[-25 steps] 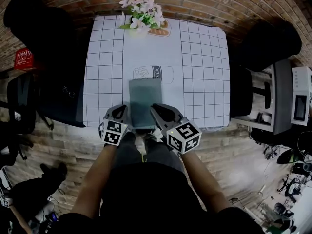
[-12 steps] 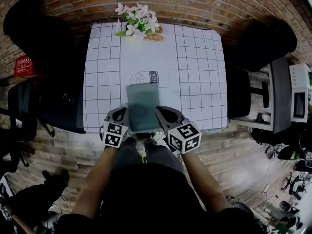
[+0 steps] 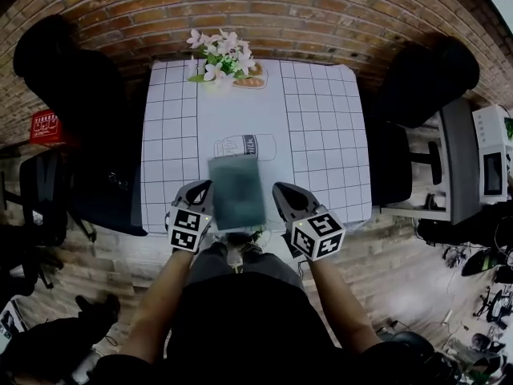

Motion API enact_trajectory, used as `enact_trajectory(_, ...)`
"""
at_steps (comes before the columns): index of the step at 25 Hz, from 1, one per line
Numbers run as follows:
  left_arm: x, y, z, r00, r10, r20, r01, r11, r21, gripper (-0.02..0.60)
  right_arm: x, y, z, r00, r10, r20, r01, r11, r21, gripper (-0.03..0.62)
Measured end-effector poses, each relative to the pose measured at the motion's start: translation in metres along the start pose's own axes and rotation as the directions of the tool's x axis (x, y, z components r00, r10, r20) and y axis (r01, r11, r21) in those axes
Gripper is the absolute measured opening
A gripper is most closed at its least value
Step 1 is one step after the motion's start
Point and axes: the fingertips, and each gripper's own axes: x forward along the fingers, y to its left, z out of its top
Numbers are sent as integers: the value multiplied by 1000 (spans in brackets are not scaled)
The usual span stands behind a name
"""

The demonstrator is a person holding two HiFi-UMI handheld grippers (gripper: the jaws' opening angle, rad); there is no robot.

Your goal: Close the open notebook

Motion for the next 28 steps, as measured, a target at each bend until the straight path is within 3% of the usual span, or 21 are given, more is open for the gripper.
enact_trajectory(7,-31,6,80,987,20,159,-22,1000,15,25,-31,-22,34,993,-73,92,75,997,-17,14)
enact_trajectory(13,-74,5,155,951,40,308,-53,998,34,25,-75,-44,88,965,-138,225,147,989,-26,14)
enact_trajectory(19,-114,2,207,897,52,439,-80,996,46,25,-113,-57,132,920,-178,349,205,978,-41,14)
enact_trajectory(28,-174,-3,265,805,89,587,-157,985,66,25,-153,-62,167,868,-209,451,257,965,-48,14)
